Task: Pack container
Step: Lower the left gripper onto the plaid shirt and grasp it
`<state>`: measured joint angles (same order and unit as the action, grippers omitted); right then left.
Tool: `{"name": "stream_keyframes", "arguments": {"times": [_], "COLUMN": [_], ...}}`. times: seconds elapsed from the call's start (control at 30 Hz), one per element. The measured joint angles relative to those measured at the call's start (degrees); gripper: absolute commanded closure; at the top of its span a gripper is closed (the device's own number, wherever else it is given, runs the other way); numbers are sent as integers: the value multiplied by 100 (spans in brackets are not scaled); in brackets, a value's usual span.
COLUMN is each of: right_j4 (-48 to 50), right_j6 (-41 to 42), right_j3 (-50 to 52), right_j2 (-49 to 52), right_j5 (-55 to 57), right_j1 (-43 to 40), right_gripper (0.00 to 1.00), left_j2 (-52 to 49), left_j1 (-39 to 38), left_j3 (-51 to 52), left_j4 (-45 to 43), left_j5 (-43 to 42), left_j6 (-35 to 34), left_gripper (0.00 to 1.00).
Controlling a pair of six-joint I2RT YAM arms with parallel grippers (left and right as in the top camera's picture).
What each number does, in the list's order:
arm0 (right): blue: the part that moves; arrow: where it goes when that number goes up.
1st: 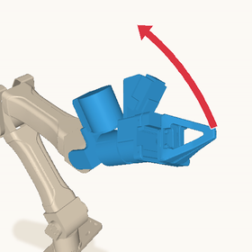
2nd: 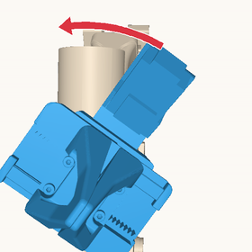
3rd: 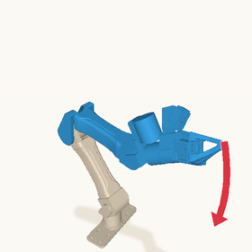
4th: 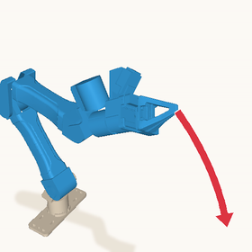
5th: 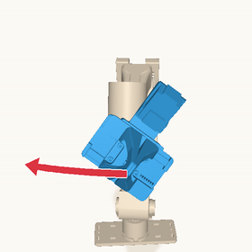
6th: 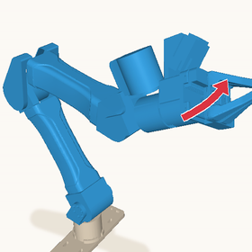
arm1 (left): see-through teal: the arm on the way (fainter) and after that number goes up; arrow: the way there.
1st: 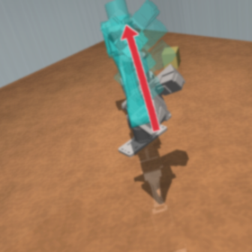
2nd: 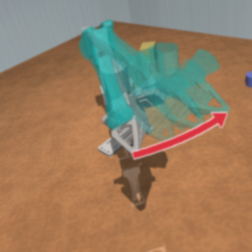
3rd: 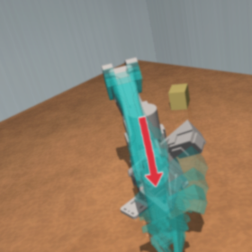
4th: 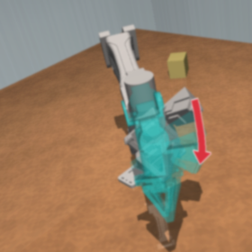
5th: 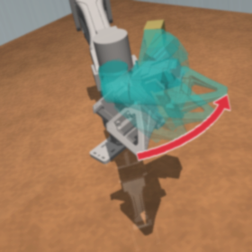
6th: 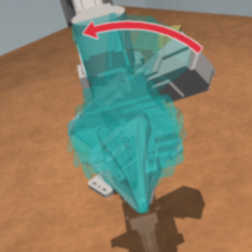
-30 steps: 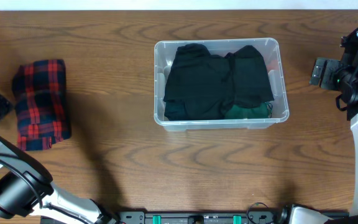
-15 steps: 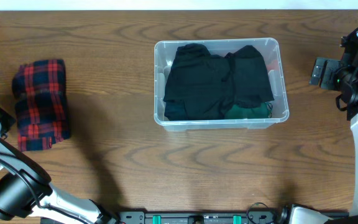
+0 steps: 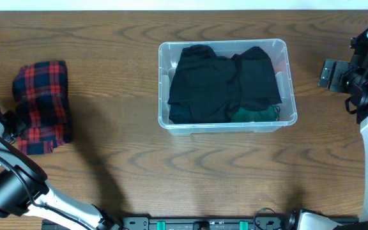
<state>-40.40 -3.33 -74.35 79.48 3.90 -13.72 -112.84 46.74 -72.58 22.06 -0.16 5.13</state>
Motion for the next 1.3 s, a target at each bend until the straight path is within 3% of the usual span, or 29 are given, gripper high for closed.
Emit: {"name": "stream_keyframes", "arguments": {"times": [0.27, 0.67, 1.03, 1.2, 1.27, 1.3], "right_j4": [0, 0, 0, 0, 0, 0], "right_j6": [0, 0, 0, 0, 0, 0], "right_j3": [0, 0, 0, 0, 0, 0], "right_j2": [0, 0, 0, 0, 0, 0], "right_j5": [0, 0, 0, 0, 0, 0], "right_j1": [0, 0, 0, 0, 0, 0], "right_gripper": [1, 1, 1, 1, 1, 1], "left_j2": [0, 0, 129, 592, 743, 798], "left_j1": [2, 31, 46, 52, 52, 50], "left_j3": [0, 0, -42, -79, -109, -133], "left_j4": [299, 356, 308, 151, 144, 125], "left_j5": [-203, -2201, -2426, -2505, -2520, -2520], "left_j6": [26, 24, -243, -564, -636, -660], "left_gripper": [94, 93, 93, 83, 70, 58]}}
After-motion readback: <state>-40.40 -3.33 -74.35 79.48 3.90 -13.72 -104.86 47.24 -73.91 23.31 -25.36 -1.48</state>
